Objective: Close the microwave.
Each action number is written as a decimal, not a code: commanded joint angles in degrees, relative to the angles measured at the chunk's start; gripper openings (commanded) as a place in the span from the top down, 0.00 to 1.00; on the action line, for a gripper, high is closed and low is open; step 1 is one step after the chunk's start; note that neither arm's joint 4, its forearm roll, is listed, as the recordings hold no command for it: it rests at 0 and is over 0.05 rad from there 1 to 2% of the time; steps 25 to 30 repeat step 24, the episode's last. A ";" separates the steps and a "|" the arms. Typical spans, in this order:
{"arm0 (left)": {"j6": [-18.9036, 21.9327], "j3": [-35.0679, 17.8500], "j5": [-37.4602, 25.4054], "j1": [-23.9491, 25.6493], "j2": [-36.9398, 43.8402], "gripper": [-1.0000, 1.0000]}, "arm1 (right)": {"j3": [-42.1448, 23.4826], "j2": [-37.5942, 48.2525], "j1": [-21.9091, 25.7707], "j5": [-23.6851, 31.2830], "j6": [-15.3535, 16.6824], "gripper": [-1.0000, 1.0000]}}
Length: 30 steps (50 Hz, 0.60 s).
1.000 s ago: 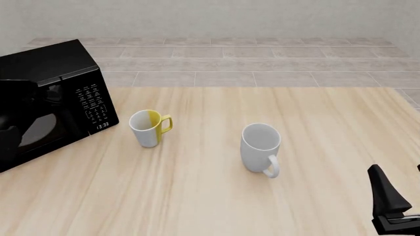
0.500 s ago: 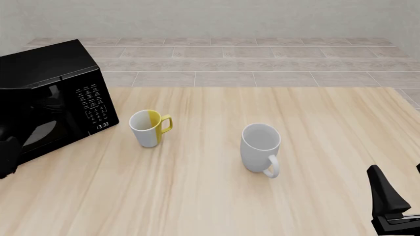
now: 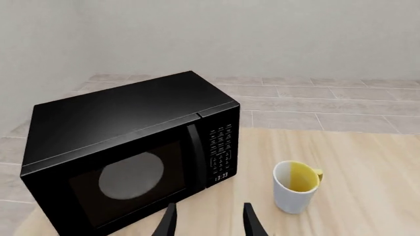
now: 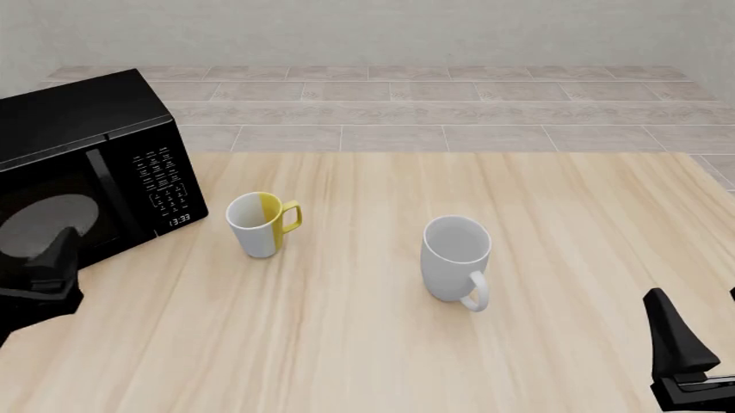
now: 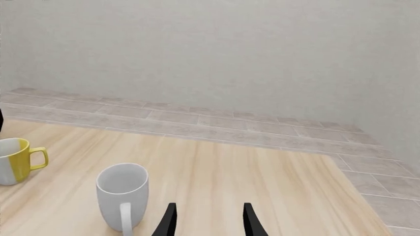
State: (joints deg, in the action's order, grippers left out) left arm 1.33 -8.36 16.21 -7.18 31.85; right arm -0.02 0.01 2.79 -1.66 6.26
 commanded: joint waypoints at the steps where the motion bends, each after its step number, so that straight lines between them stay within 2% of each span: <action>1: -1.00 2.21 -26.94 3.52 -31.47 0.00 | 0.01 0.00 0.14 0.05 -0.20 0.00; 8: -1.54 -1.38 -29.74 5.17 -31.85 0.00 | 0.01 0.00 0.10 0.17 -0.39 0.00; 13: -4.46 -3.81 -32.76 6.67 -31.85 0.00 | -0.04 0.02 0.27 0.19 -0.59 0.00; 16: -4.46 -7.13 -35.00 8.02 -31.85 0.00 | -0.04 0.02 0.45 0.17 -0.61 0.00; 17: -4.80 -5.87 -33.13 8.34 -31.85 0.00 | -0.04 0.02 0.44 0.19 -0.53 0.00; 19: -5.22 -10.26 -36.73 9.27 -31.85 0.00 | 0.01 0.00 0.64 0.16 -0.46 0.00; 20: -4.65 -8.98 -34.17 9.33 -31.85 0.00 | 0.01 0.00 0.65 0.09 -0.39 0.00; 24: -4.39 -14.08 -37.08 10.21 -31.85 0.00 | 0.00 0.00 0.63 -0.19 -0.32 0.00; 30: -4.39 -14.08 -37.08 10.21 -31.85 0.00 | 0.00 0.00 0.63 -0.19 -0.32 0.00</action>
